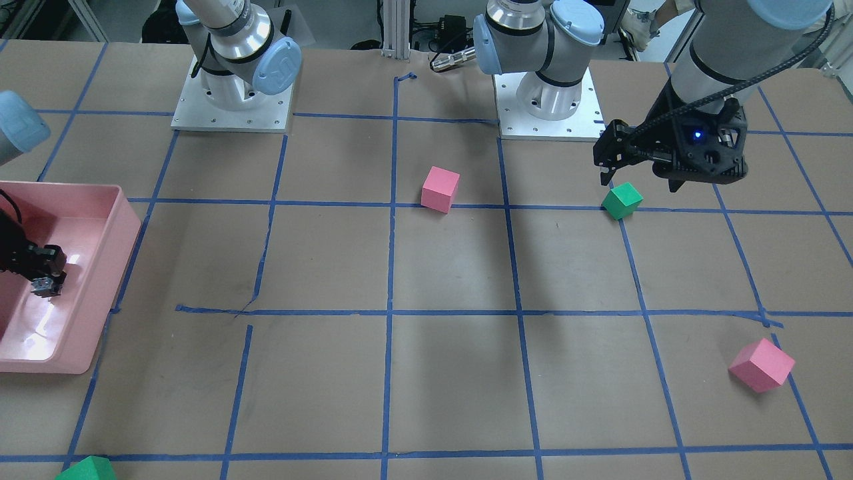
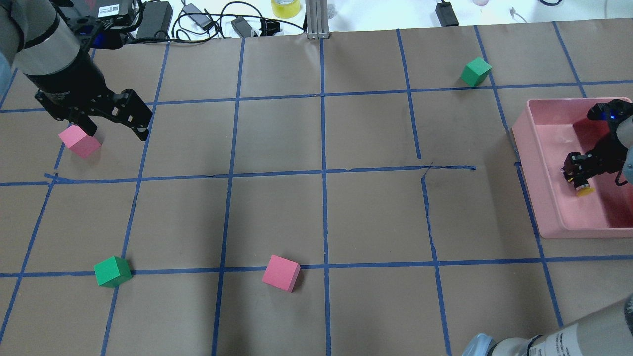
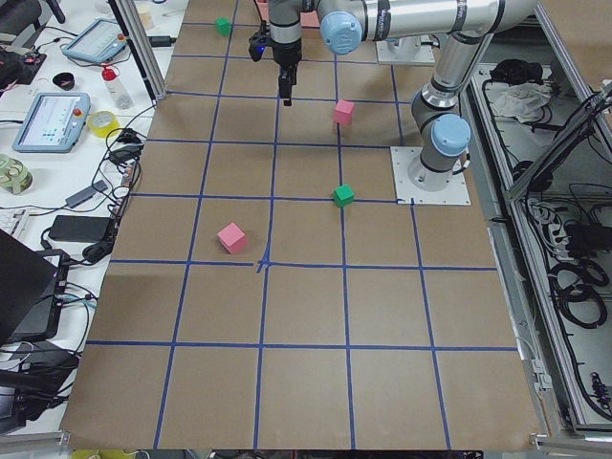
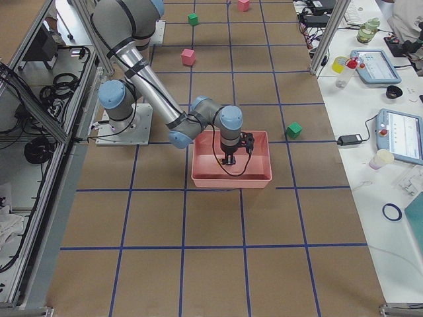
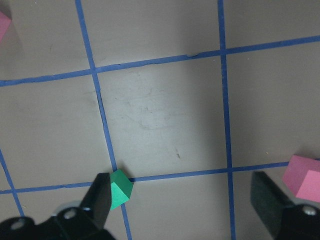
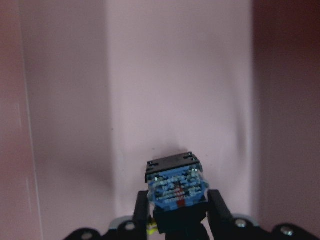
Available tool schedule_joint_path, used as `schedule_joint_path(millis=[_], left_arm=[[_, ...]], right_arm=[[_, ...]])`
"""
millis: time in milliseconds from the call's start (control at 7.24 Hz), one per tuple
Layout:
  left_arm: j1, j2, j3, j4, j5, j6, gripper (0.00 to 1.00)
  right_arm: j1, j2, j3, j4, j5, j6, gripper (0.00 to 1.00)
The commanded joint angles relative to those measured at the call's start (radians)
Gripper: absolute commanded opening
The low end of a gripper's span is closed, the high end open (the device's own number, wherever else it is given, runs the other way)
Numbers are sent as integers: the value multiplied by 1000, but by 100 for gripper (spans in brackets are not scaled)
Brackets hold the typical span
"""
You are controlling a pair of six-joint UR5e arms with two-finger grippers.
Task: Align button upright
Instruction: 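Carry the switch with the right gripper out of the bin to the table center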
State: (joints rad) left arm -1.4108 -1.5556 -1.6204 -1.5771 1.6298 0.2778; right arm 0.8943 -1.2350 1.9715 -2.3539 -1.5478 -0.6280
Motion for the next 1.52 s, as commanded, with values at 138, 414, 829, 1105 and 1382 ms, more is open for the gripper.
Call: schedule_joint_path(millis=[138,414,829,1105,1382], left_arm=[[1,-1,-3,-4,-7,1,100],[1,2,-1,-30,-2,1,100],[3,0,-3,-34,-2,1,100],[1,0,-7,-37,-2,1,100],[1,0,-9,-37,-8,1,100]], right_arm=[[14,-61,-87,149,2,14,0],[66,-92,-190,273,-1,21,0],[316,-118,-272,395,-12,245,0],[543,-124,-286,400,-14,464,0],[821,-92,-286,340,-12,719,0]])
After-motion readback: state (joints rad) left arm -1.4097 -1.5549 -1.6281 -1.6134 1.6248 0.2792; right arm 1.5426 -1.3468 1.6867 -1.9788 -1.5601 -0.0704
